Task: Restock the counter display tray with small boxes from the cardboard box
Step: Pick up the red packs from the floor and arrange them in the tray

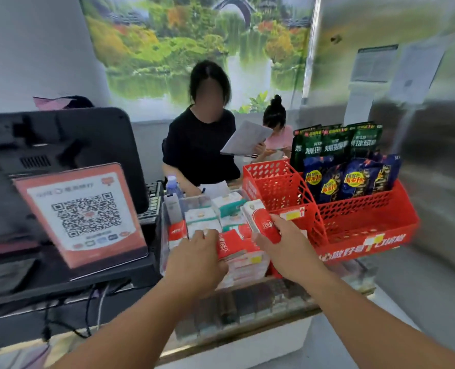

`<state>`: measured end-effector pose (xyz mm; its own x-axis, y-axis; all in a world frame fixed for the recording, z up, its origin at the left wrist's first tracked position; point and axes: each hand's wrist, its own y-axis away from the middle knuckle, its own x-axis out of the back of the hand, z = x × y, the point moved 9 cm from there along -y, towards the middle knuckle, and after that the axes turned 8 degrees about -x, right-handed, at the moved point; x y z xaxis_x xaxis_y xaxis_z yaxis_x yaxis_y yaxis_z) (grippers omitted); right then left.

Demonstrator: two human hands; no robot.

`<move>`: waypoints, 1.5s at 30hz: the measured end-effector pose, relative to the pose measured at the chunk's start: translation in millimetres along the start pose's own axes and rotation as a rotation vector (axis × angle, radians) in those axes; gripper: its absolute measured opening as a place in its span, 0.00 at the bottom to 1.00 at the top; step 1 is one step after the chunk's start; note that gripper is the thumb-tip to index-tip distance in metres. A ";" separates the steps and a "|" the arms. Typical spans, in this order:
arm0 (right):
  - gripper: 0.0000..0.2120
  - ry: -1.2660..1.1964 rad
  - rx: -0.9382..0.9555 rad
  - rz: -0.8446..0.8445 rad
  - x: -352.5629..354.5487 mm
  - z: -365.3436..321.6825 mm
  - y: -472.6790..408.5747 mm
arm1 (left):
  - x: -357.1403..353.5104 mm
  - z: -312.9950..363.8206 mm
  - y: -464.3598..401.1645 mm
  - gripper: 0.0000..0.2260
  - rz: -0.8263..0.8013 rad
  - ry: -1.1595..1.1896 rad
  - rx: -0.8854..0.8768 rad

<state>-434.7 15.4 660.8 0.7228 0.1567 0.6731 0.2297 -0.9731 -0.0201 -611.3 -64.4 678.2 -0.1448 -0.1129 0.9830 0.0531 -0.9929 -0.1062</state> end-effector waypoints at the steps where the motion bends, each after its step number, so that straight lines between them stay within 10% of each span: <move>1: 0.34 0.016 0.042 -0.036 -5.3 -13.7 -12.8 | -2.2 -15.7 -4.4 0.24 -0.013 0.042 0.067; 12: 0.33 0.380 0.331 -0.422 -116.0 -76.4 -128.7 | -72.2 -81.2 -40.2 0.21 -0.265 0.416 0.352; 18: 0.27 0.661 0.420 -0.542 -161.1 -69.0 -137.6 | -77.4 -105.6 -41.6 0.04 -0.145 0.600 0.541; 26: 0.25 0.747 0.329 -0.688 -157.6 -44.5 -140.5 | -92.5 -91.1 -59.3 0.08 -0.136 0.821 0.587; 45: 0.32 0.648 0.309 -0.522 -130.2 -40.1 -114.0 | -62.8 -82.8 -73.0 0.08 -0.186 0.219 0.419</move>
<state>-581.1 99.2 605.1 -0.0133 0.3499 0.9367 0.6603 -0.7004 0.2711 -687.9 12.1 611.8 -0.3904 0.0145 0.9205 0.3920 -0.9021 0.1804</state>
